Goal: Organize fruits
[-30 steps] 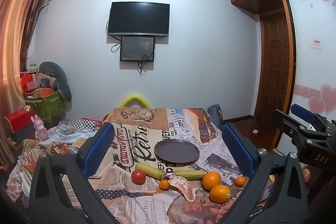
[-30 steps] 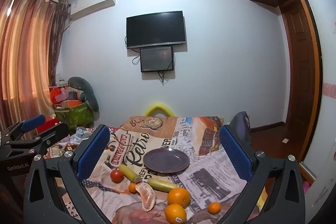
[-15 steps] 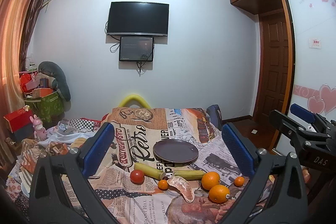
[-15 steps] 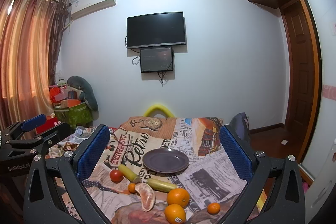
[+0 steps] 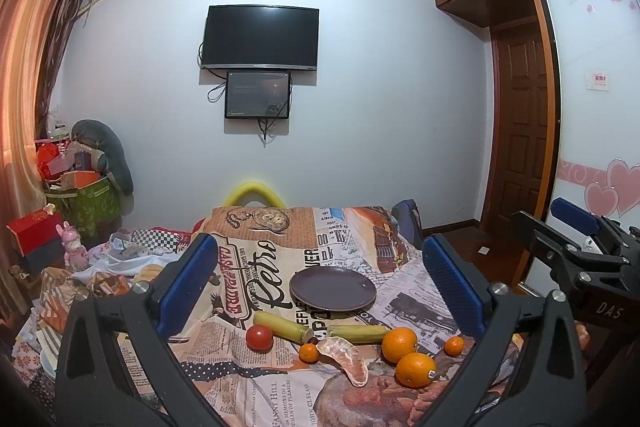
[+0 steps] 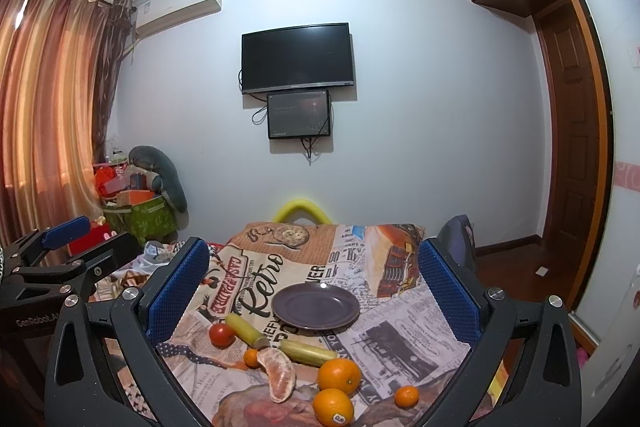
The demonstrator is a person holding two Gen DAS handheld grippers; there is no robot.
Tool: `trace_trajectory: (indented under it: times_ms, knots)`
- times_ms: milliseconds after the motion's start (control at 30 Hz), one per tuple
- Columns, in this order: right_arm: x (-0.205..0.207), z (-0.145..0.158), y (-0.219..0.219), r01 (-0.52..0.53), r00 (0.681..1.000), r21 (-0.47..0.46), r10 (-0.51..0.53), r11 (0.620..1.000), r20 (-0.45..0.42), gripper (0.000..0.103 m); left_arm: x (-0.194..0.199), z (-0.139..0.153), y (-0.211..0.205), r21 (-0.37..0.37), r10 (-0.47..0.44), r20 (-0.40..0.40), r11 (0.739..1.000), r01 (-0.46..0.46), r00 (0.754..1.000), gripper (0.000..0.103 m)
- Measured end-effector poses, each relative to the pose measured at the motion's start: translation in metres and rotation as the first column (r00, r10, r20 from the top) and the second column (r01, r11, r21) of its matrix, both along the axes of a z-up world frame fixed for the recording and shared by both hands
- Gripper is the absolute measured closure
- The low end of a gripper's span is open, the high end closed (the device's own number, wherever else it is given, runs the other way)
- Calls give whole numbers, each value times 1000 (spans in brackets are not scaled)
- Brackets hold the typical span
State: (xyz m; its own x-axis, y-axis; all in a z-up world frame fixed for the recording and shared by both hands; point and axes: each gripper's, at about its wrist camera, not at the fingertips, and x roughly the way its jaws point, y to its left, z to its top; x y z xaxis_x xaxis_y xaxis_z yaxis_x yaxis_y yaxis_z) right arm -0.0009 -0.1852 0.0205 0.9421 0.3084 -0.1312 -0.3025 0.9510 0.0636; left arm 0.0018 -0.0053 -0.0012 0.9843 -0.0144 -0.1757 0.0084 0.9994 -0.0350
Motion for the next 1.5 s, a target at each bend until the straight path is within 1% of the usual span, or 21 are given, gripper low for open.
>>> trace_trajectory:
  times_ms: [933, 1300, 1500]
  knots:
    - [-2, -1, 0, -5, 1000, 5, 5, 1000, -2, 0, 0, 0, -2, 1, 3, 2, 1000, -3, 1000, 0]
    - [-4, -1, 2, -3, 1000, 4, 3, 1000, 9, 0, 0, 0, -1, -3, 2, 1, 1000, -2, 1000, 0]
    - [2, -6, 4, 4, 1000, -13, -4, 1000, -10, 0, 4, -2, 0, -6, -1, -14, 1000, 1, 1000, 0]
